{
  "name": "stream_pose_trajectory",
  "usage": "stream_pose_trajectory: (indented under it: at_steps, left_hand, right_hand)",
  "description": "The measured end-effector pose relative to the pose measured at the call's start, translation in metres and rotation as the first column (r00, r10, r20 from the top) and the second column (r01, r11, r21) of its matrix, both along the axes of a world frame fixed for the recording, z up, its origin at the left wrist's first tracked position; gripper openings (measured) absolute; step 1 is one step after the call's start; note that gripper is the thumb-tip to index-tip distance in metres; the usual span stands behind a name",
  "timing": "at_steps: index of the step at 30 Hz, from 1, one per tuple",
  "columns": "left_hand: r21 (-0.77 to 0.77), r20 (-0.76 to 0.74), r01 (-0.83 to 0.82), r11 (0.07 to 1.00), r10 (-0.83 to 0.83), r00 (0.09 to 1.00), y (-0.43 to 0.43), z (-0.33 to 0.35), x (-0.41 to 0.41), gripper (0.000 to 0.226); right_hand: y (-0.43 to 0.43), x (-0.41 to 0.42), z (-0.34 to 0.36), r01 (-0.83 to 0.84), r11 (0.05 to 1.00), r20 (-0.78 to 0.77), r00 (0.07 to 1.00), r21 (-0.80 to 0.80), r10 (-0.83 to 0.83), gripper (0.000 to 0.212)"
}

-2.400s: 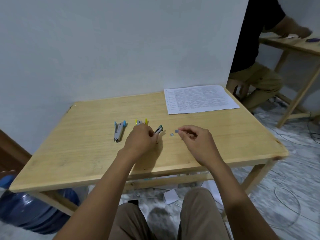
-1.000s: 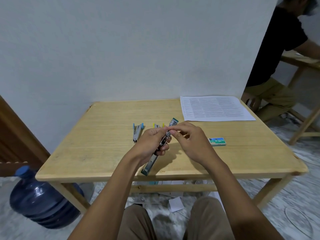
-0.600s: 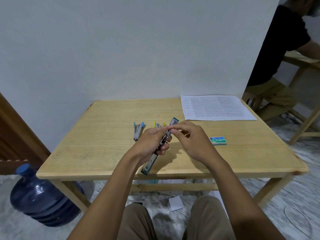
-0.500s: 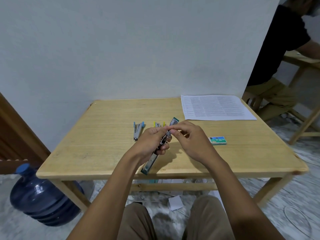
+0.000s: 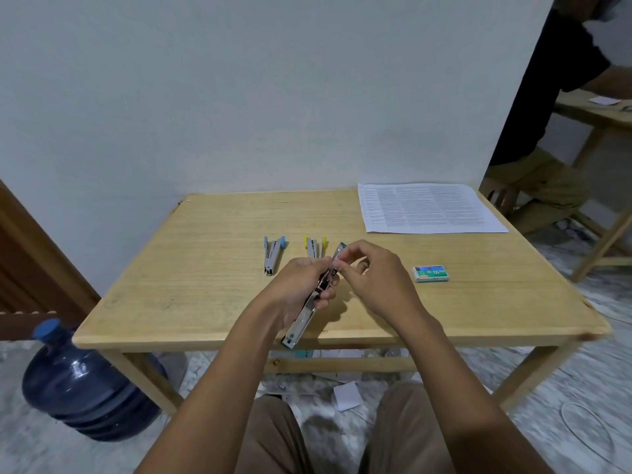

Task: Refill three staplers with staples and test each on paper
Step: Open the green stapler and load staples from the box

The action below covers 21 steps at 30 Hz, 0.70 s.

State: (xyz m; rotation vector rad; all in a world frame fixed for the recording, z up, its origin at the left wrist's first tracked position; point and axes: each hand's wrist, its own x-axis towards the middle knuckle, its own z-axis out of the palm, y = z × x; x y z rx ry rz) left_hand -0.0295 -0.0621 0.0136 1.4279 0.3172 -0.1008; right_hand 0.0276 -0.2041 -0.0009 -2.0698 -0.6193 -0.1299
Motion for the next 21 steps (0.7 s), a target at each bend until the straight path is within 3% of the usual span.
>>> stream_pose_trajectory:
  at_steps: [6,12,16,21]
  left_hand:
    - [-0.04,-0.068,-0.019,0.999,0.016,0.998,0.001,-0.004,0.002,0.025]
    - [-0.021,-0.066,-0.031,0.999,0.03,0.997,0.001,-0.005,0.005,0.028]
    - [-0.033,-0.058,-0.036,0.999,0.034,0.998,-0.001,-0.003,0.005,0.028]
    - [-0.014,-0.054,-0.043,0.999,0.042,0.998,-0.002,-0.002,0.005,0.028]
  right_hand:
    - [-0.003,0.005,-0.007,-0.032,0.998,-0.041,0.999,-0.049,0.03,0.006]
    - [-0.01,0.006,-0.009,-0.131,0.984,0.041,0.99,-0.124,0.137,0.012]
    - [-0.012,0.005,-0.01,-0.122,0.987,0.108,0.985,-0.101,0.133,0.017]
    - [-0.013,0.003,-0.013,-0.142,0.971,0.149,0.974,-0.192,0.172,0.023]
